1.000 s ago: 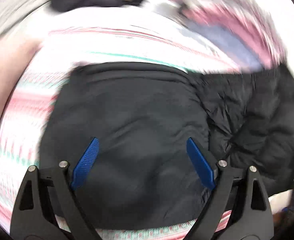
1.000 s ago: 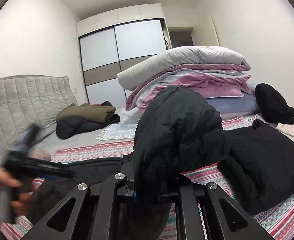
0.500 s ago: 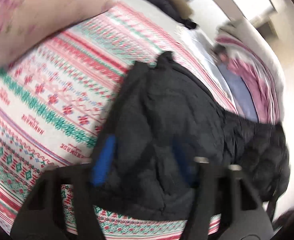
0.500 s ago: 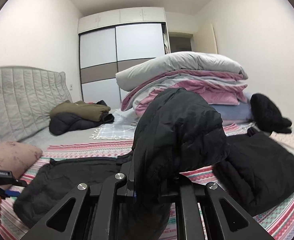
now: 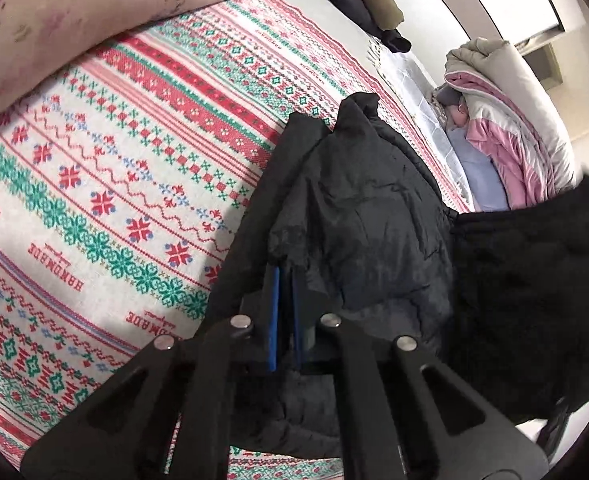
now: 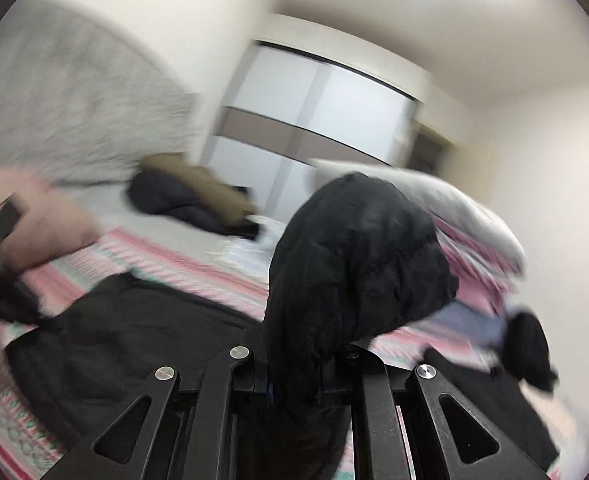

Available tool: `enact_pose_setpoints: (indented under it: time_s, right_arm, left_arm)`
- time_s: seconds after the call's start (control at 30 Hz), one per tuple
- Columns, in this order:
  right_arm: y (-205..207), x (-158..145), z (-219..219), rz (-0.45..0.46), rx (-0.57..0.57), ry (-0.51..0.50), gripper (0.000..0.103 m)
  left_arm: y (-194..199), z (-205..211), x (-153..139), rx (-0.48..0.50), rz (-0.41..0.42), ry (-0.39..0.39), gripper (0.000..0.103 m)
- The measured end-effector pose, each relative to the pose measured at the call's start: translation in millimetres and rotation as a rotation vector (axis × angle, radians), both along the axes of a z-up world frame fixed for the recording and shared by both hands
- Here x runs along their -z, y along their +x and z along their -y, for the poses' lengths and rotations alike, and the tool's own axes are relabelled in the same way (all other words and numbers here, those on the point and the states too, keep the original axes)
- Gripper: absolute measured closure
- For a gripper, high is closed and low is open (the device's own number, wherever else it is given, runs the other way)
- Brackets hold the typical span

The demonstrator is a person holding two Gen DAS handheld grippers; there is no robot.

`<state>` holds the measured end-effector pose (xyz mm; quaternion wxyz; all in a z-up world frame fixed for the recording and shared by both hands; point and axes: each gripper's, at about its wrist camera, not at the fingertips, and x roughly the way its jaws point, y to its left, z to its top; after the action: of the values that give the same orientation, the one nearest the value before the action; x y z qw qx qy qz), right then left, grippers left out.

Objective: Fold large clothes

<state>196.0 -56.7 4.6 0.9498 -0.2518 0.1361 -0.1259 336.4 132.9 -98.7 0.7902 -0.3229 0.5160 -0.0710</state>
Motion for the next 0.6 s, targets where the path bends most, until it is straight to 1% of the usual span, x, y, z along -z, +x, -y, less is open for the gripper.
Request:
enact_pose_setpoints:
  time_s: [0.07, 0.1, 0.13, 0.17, 0.2, 0.23, 0.27, 0.3, 0.33, 0.47, 0.53, 0.57, 0.6]
  right_arm:
    - [5, 25, -36, -0.059, -0.109, -0.054, 0.09]
    - [7, 44, -56, -0.105, -0.182, -0.084, 0.09]
    - [7, 66, -72, -0.156, -0.243, -0.127, 0.09]
    - [7, 82, -82, -0.191, -0.278, -0.169, 0.09]
    - [6, 107, -94, -0.241, -0.319, -0.248, 0.088]
    - [3, 132, -104, -0.281, -0.342, -0.339, 0.087]
    - [1, 145, -108, -0.284, -0.345, -0.385, 0.085]
    - [0, 151, -109, -0.284, -0.344, -0.396, 0.08]
    - [1, 152, -109, -0.293, -0.344, -0.374, 0.079]
    - [9, 136, -101, -0.35, -0.364, -0.269, 0.076]
    - [10, 129, -98, -0.379, -0.385, -0.215, 0.07]
    - [10, 125, -95, -0.399, -0.403, -0.175, 0.062]
    - [8, 120, -92, -0.423, -0.424, -0.139, 0.048]
  left_arm:
    - [0, -5, 3, -0.003, -0.009, -0.029, 0.096]
    - [1, -8, 5, -0.004, -0.018, -0.039, 0.096]
    - [1, -11, 7, -0.005, -0.029, -0.04, 0.096]
    - [2, -15, 8, -0.003, -0.041, -0.043, 0.096]
    - [3, -18, 10, -0.003, -0.051, -0.048, 0.096]
    - [4, -23, 11, -0.009, -0.065, -0.062, 0.096]
    - [4, -27, 12, -0.016, -0.071, -0.077, 0.096]
    - [4, -31, 12, -0.024, -0.073, -0.098, 0.096]
    - [4, -34, 12, -0.027, -0.074, -0.112, 0.096]
    - [2, -39, 9, -0.027, -0.078, -0.137, 0.095]
    - [0, -46, 3, -0.043, -0.069, -0.153, 0.092]
    - [-2, -50, -2, -0.052, -0.053, -0.153, 0.083]
    - [-3, -53, -6, -0.058, -0.04, -0.145, 0.067]
